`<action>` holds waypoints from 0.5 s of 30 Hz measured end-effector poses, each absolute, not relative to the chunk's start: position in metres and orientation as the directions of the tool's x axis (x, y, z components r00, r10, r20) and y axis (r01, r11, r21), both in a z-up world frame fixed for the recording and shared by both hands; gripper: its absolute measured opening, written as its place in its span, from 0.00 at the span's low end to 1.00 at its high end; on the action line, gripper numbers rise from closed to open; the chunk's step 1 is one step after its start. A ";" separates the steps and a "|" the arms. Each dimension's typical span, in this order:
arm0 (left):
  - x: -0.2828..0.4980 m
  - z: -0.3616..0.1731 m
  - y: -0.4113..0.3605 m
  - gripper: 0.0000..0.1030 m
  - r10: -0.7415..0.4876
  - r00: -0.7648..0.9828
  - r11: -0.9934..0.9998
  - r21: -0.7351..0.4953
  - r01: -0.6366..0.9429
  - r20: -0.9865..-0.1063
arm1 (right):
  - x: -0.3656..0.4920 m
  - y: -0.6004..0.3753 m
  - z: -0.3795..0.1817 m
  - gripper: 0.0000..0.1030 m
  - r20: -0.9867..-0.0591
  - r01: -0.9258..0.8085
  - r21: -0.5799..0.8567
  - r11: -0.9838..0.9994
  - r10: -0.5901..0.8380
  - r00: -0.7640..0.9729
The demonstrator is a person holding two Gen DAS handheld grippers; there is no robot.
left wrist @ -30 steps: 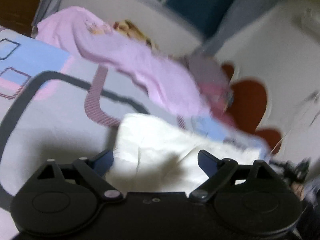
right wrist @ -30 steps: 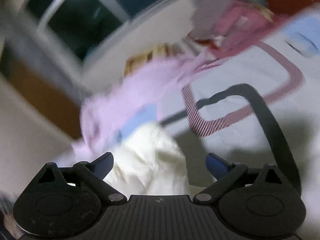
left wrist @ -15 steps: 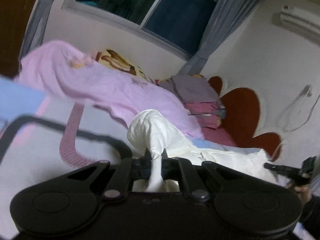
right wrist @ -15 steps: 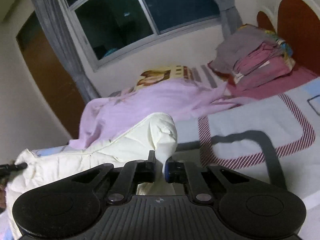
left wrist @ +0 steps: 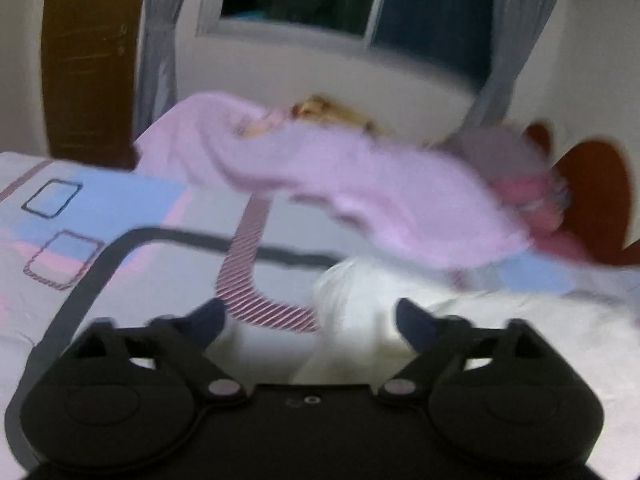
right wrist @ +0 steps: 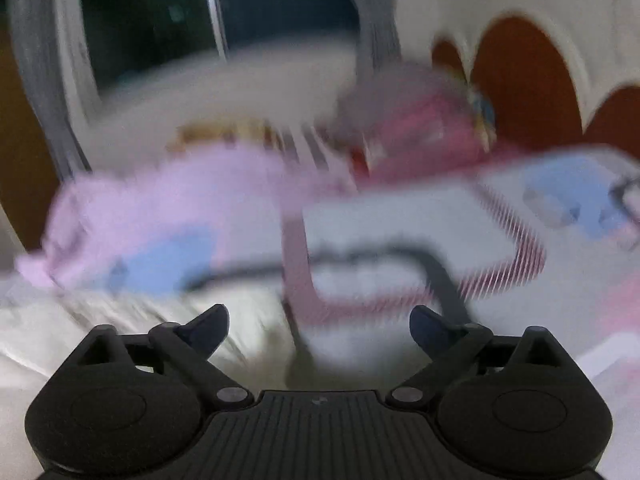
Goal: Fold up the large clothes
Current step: 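Open both grippers and release the folded hem onto the jacket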
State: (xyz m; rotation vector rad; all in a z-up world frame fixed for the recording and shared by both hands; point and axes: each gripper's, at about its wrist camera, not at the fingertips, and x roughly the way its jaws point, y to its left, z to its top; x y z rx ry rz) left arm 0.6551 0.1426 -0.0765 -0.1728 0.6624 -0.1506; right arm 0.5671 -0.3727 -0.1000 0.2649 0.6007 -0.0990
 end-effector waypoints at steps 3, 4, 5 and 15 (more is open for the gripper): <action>0.630 -0.053 0.103 0.77 -0.302 0.772 0.953 -0.203 0.225 -0.559 | 0.565 -0.333 -0.080 0.77 -0.529 0.024 0.236 0.971 0.108 0.842; 0.628 -0.051 0.078 0.81 -0.323 0.762 0.946 -0.185 0.264 -0.561 | 0.573 -0.310 -0.079 0.77 -0.539 -0.027 0.240 0.970 0.156 0.828; 0.628 -0.051 0.053 0.82 -0.346 0.744 0.937 -0.177 0.300 -0.571 | 0.576 -0.293 -0.080 0.77 -0.549 -0.060 0.241 0.969 0.187 0.815; 0.642 -0.115 -0.003 0.87 -0.342 0.671 0.927 -0.119 0.356 -0.658 | 0.605 -0.233 -0.153 0.82 -0.670 -0.120 0.179 0.976 0.211 0.712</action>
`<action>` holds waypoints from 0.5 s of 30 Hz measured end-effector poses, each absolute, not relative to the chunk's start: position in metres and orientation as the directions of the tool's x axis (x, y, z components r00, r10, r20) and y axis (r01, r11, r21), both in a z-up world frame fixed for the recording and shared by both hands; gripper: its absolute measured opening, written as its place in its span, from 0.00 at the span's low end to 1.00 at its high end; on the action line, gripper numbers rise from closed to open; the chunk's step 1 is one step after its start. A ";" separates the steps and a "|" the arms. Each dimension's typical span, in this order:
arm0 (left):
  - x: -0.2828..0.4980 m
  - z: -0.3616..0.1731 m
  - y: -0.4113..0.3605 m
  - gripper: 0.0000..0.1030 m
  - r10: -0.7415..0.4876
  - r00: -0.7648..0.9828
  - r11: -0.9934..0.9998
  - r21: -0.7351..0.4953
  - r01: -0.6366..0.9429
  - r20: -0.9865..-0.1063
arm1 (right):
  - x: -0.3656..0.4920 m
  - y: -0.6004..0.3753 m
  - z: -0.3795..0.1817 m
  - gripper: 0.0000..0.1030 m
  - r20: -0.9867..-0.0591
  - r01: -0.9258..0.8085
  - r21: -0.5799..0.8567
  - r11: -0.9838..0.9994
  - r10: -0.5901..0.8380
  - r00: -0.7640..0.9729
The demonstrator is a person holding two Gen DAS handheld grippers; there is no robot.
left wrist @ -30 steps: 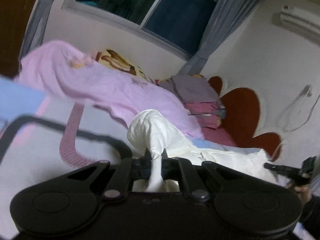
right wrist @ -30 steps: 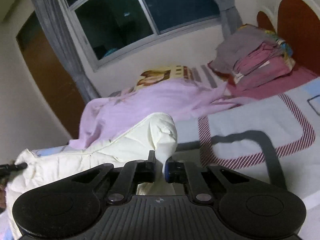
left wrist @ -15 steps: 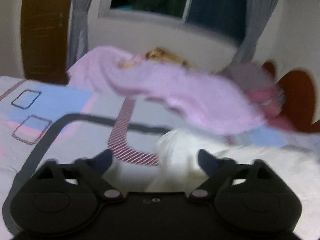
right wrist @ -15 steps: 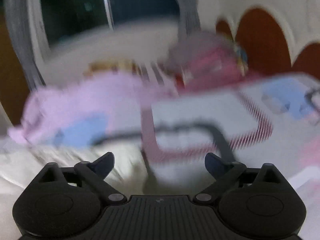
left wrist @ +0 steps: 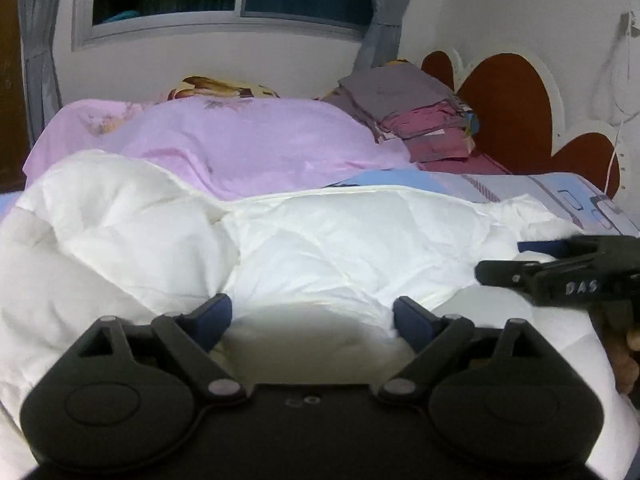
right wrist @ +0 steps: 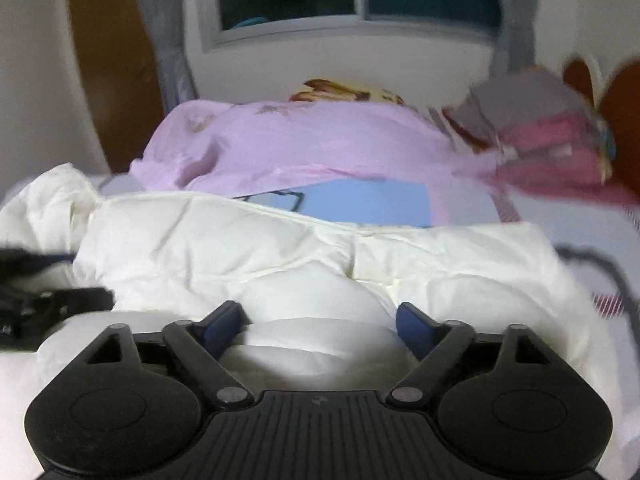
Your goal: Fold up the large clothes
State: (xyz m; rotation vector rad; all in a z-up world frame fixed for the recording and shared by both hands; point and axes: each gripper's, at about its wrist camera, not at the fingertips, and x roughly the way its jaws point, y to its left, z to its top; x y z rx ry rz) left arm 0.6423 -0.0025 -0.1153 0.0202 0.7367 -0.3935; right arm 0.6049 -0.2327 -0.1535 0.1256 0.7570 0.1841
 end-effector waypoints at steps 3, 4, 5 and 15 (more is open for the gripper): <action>0.631 -0.101 0.009 0.85 -0.316 0.674 0.936 -0.102 0.338 -0.668 | 0.580 -0.251 -0.126 0.82 -0.624 -0.083 0.204 0.975 0.195 0.757; 0.620 -0.094 0.016 0.92 -0.312 0.696 0.939 -0.099 0.329 -0.647 | 0.562 -0.272 -0.115 0.82 -0.593 -0.050 0.257 0.965 0.198 0.780; 0.602 -0.086 0.032 0.98 -0.308 0.725 0.944 -0.104 0.312 -0.616 | 0.548 -0.291 -0.106 0.82 -0.580 -0.019 0.300 0.954 0.198 0.790; 0.423 -0.119 0.212 1.00 -0.221 0.805 0.768 -0.607 -0.204 -0.551 | 0.343 -0.420 -0.141 0.98 -0.574 0.349 0.712 0.610 0.219 0.789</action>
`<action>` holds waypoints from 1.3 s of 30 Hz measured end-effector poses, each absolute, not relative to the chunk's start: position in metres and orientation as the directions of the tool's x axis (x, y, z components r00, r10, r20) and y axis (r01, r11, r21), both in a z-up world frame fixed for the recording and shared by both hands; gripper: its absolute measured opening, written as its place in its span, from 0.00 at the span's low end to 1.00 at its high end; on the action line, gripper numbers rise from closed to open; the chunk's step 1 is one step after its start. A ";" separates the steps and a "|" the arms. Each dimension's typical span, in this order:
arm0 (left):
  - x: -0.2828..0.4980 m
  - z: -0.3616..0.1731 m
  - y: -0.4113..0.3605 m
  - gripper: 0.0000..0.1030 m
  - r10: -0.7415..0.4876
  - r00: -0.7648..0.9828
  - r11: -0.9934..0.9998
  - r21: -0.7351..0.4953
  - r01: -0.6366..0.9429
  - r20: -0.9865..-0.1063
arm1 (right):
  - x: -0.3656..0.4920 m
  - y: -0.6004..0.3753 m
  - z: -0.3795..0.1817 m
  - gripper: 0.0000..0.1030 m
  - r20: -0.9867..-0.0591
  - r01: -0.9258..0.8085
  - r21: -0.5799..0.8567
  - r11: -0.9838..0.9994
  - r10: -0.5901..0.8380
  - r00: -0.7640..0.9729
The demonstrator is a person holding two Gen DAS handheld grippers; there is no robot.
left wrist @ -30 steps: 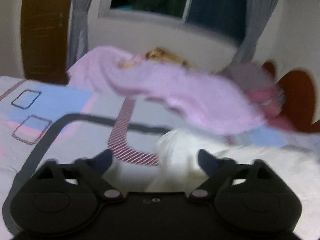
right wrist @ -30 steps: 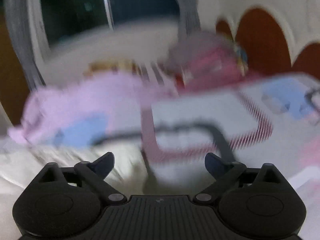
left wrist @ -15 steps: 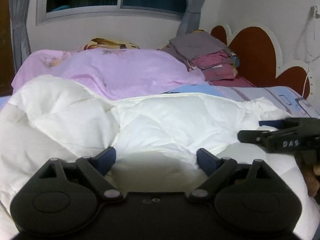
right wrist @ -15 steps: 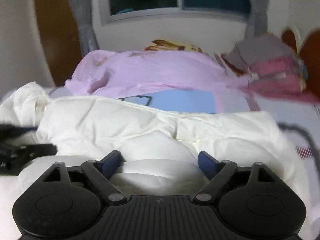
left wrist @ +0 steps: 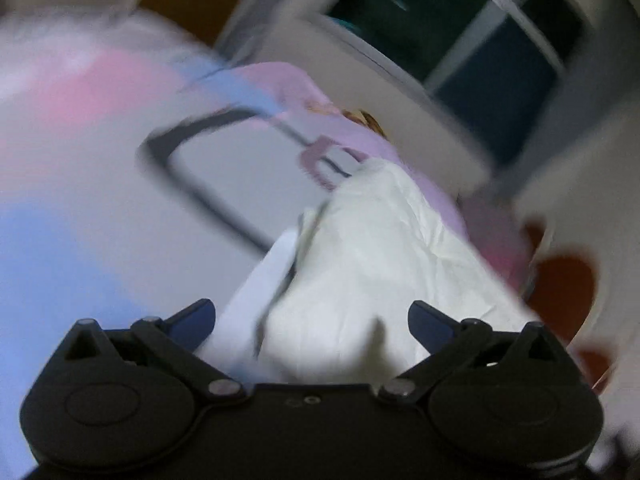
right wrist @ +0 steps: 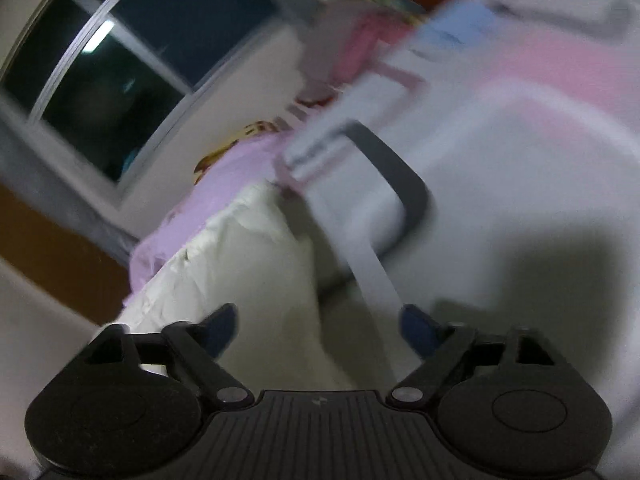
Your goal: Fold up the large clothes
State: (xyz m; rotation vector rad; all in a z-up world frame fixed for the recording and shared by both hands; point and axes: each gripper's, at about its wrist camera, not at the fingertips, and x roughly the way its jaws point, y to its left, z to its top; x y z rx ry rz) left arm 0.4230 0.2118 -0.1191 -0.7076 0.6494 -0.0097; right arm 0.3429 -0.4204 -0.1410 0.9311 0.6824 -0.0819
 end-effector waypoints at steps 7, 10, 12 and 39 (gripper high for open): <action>0.433 -0.149 0.190 0.99 -0.290 0.795 0.685 -0.696 -0.216 -0.533 | 0.335 -0.398 -0.178 0.97 -0.489 0.360 0.853 0.377 0.338 0.804; 0.453 -0.156 0.186 0.90 -0.314 0.807 0.636 -0.742 -0.212 -0.500 | 0.353 -0.394 -0.181 0.95 -0.457 0.346 0.870 0.351 0.314 0.832; 0.468 -0.159 0.180 0.85 -0.316 0.805 0.623 -0.750 -0.223 -0.502 | 0.369 -0.383 -0.184 0.76 -0.470 0.357 0.866 0.350 0.326 0.820; 0.393 -0.130 0.174 0.19 -0.362 0.814 0.635 -0.759 -0.141 -0.454 | 0.303 -0.351 -0.115 0.29 -0.487 0.265 0.766 0.585 0.260 0.834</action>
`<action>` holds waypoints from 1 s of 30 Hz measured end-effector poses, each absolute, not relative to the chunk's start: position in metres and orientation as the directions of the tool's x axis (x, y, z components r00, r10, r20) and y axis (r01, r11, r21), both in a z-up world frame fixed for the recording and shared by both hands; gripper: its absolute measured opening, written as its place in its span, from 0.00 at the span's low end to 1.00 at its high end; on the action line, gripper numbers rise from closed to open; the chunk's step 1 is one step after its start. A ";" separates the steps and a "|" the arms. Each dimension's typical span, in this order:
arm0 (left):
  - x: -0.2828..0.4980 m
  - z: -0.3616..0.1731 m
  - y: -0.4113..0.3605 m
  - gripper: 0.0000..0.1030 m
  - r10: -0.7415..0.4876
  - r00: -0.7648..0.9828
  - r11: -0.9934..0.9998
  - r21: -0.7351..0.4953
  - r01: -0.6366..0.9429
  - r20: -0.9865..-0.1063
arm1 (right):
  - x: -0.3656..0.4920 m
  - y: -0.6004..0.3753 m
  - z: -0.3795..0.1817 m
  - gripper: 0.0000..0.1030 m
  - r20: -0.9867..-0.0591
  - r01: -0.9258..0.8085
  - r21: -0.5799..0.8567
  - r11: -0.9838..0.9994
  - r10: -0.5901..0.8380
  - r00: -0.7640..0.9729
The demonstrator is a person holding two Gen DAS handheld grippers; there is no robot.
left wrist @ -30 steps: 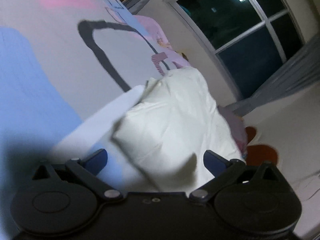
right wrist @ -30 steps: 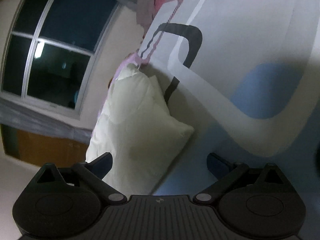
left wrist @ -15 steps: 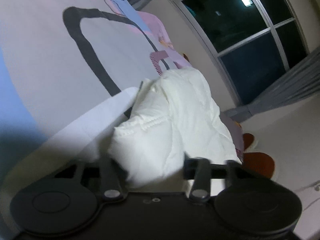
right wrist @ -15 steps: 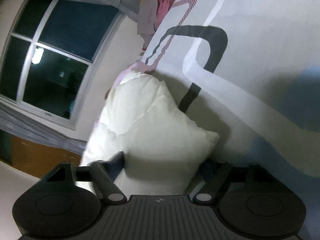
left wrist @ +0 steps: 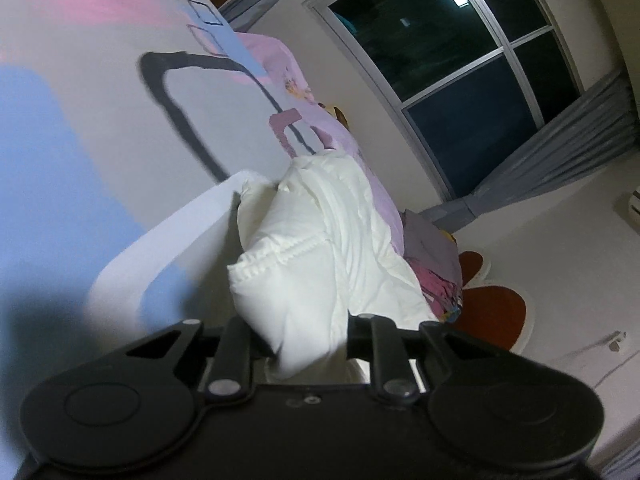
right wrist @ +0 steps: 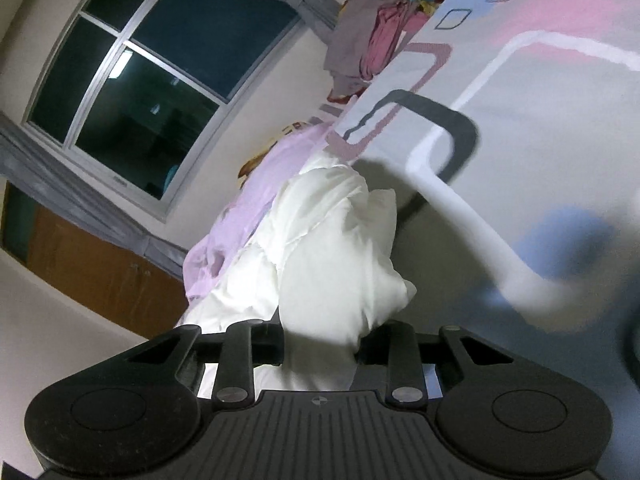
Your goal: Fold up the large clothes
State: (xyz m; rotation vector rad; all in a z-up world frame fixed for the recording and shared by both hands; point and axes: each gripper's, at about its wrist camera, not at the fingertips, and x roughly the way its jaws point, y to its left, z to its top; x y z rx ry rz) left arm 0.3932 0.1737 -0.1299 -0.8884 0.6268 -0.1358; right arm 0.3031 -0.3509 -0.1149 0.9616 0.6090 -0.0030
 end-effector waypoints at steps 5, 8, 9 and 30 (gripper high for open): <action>0.324 -0.129 0.176 0.19 -0.376 0.799 0.651 -0.747 -0.131 -0.468 | 0.216 -0.348 -0.112 0.29 -0.494 0.283 0.771 0.570 0.256 0.831; 0.282 -0.130 0.178 0.19 -0.377 0.795 0.658 -0.741 -0.131 -0.475 | 0.171 -0.347 -0.112 0.29 -0.507 0.289 0.766 0.575 0.263 0.821; 0.268 -0.132 0.178 0.19 -0.381 0.792 0.663 -0.738 -0.125 -0.477 | 0.159 -0.347 -0.114 0.29 -0.513 0.296 0.766 0.571 0.265 0.817; 0.178 -0.147 0.194 0.73 -0.262 0.783 0.724 -0.651 -0.227 -0.564 | 0.071 -0.382 -0.108 0.77 -0.608 0.427 0.629 0.650 0.069 0.791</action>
